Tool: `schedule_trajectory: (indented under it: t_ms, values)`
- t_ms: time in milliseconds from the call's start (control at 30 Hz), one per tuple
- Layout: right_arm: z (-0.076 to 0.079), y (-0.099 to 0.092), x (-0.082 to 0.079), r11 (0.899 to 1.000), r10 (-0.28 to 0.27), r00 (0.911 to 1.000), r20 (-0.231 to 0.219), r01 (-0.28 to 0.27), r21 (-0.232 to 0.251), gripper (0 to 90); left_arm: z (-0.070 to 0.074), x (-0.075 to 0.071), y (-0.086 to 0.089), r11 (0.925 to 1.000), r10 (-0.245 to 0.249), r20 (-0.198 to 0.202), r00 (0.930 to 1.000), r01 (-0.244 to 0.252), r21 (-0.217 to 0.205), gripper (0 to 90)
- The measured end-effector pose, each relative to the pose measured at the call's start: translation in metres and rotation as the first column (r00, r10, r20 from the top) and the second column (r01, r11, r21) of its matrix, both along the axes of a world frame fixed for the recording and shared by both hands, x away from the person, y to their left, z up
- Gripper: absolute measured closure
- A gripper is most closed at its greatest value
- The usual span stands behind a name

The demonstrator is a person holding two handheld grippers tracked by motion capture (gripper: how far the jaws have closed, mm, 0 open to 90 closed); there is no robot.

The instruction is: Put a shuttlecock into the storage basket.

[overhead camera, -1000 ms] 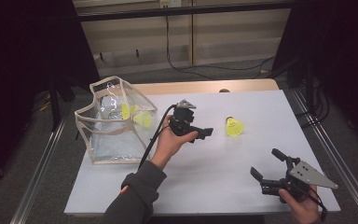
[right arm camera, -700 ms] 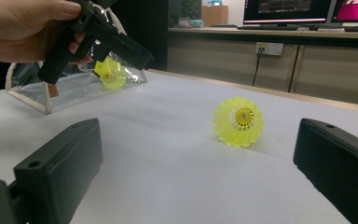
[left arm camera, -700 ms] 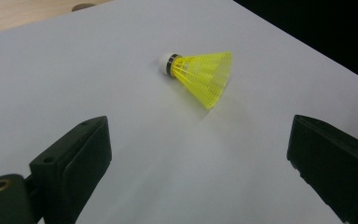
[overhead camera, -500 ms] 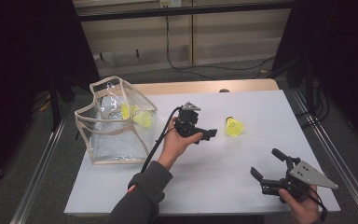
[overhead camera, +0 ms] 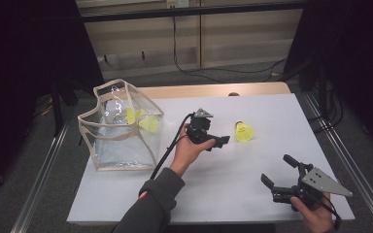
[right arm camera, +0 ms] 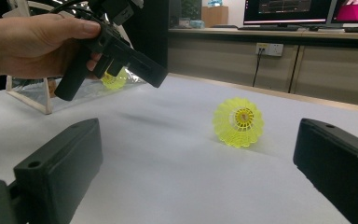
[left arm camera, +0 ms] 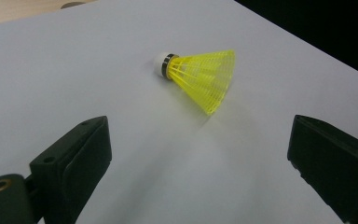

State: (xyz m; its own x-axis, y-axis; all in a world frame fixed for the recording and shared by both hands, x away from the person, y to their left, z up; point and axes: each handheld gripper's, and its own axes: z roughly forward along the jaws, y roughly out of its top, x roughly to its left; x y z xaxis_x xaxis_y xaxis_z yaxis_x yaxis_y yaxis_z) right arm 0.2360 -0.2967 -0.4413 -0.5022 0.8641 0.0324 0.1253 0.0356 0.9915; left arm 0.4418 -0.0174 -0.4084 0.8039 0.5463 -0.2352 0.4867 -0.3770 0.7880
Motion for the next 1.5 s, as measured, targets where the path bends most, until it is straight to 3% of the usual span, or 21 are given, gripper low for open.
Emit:
schedule_trajectory:
  t_ms: [233,900,1500]
  values:
    - [0.000,0.000,0.000,1.000,0.001,1.0000,0.000,-0.001,0.000,1.3,-0.006,0.003,-0.004,0.9999,0.013,0.031,0.9994,-0.013,0.004,6.8]
    - [0.000,0.000,0.000,1.000,0.001,1.0000,0.001,-0.001,0.000,1.4,-0.021,0.009,-0.015,0.9992,0.038,0.041,0.9984,-0.039,0.012,6.9]
    - [0.000,0.000,0.000,1.000,0.000,1.0000,0.000,0.000,-0.002,1.4,-0.030,0.010,-0.032,0.9994,0.028,0.042,0.9988,-0.029,0.019,6.3]
